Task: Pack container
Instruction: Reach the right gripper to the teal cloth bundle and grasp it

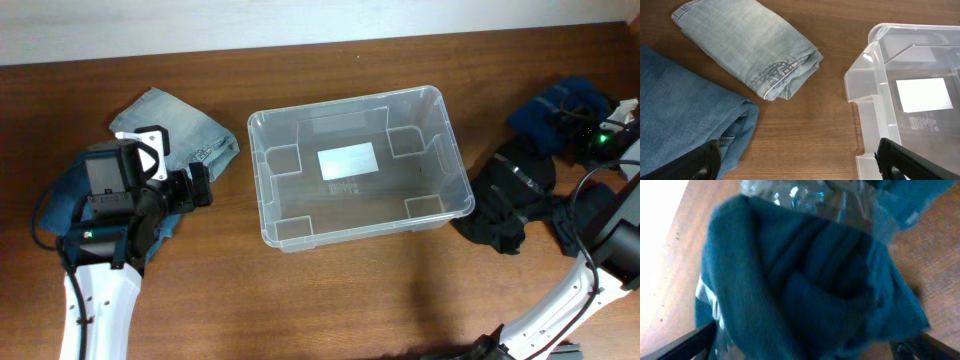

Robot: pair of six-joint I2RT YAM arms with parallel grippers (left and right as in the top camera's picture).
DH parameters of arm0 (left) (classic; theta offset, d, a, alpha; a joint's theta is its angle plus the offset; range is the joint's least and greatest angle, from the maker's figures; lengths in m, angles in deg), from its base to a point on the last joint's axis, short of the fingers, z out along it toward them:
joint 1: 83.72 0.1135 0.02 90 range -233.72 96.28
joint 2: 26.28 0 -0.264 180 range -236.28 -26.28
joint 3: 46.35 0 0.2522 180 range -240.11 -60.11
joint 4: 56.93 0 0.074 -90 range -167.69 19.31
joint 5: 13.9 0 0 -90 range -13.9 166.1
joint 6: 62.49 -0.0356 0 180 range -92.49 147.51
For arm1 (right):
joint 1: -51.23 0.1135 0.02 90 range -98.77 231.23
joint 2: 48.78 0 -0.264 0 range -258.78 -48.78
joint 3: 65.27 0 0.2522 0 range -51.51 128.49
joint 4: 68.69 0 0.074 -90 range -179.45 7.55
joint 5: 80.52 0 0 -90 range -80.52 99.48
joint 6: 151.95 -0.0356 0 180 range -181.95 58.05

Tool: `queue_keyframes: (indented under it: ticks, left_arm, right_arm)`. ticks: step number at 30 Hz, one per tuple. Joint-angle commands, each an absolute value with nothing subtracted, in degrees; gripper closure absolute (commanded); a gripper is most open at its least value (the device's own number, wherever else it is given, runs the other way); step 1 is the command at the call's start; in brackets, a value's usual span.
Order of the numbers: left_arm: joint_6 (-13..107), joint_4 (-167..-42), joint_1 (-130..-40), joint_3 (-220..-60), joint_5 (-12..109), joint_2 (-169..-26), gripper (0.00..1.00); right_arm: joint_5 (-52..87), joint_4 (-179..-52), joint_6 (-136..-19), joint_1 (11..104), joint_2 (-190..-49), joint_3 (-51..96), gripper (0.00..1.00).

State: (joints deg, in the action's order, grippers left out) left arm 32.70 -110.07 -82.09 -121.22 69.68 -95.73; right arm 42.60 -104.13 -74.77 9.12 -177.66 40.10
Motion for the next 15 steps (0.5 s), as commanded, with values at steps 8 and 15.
queue_keyframes:
  ticks: [8,15]
  left_arm:
    - [31.74,-109.74,-82.34,-122.2,70.12,-95.6,0.01]
    - [31.76,-109.76,-82.34,-122.2,71.34,-95.6,0.0]
  right_arm:
    - [45.05,-103.14,-77.46,10.3,-181.16,40.06,0.51]
    - [50.23,-102.57,-77.46,10.35,-179.15,41.21,0.74]
